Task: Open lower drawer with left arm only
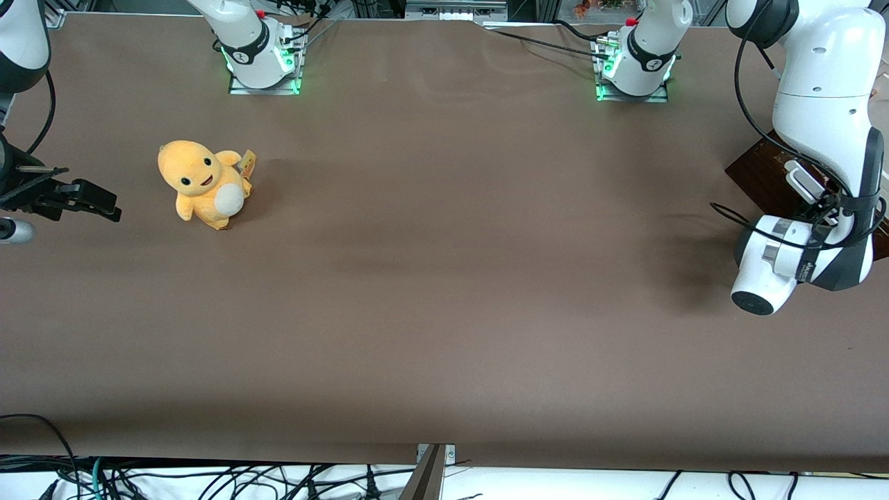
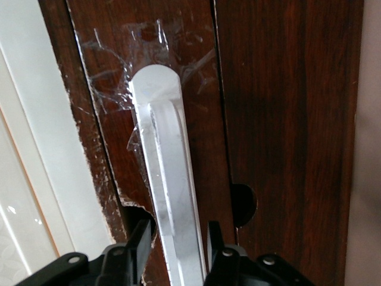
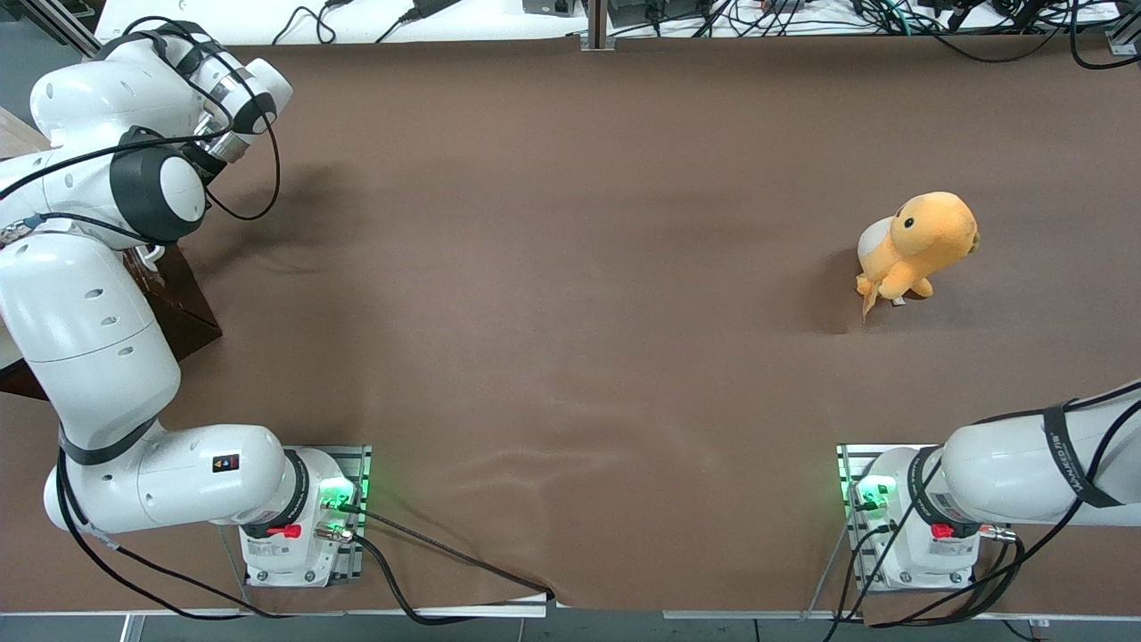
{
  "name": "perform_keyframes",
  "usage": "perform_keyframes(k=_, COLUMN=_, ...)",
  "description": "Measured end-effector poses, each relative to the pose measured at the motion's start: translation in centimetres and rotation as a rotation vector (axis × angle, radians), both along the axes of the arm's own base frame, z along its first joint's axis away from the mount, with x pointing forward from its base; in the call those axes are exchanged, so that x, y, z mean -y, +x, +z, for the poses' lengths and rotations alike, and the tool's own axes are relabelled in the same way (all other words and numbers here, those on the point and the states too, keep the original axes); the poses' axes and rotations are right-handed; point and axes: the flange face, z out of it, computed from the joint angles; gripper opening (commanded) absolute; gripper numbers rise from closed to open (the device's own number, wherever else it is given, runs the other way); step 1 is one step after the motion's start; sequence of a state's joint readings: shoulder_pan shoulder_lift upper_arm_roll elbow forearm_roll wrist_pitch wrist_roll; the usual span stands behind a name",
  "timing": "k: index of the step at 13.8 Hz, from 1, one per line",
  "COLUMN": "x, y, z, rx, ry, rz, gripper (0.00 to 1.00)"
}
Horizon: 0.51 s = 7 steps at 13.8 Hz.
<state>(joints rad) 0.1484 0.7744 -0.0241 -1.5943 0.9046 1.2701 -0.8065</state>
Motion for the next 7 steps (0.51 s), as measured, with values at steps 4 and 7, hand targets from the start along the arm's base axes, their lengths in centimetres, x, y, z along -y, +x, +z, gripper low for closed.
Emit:
perform_keyframes(k=4, x=-0.13, y=-0.04, z=-0.40, rx=0.009, ry=0.002, rz=0.002, gripper=0.12)
perform_keyframes(k=7, x=-0.06, y=0.00, z=-0.38, rx=0.022, ry=0.015, rz=0.006, gripper=0.05)
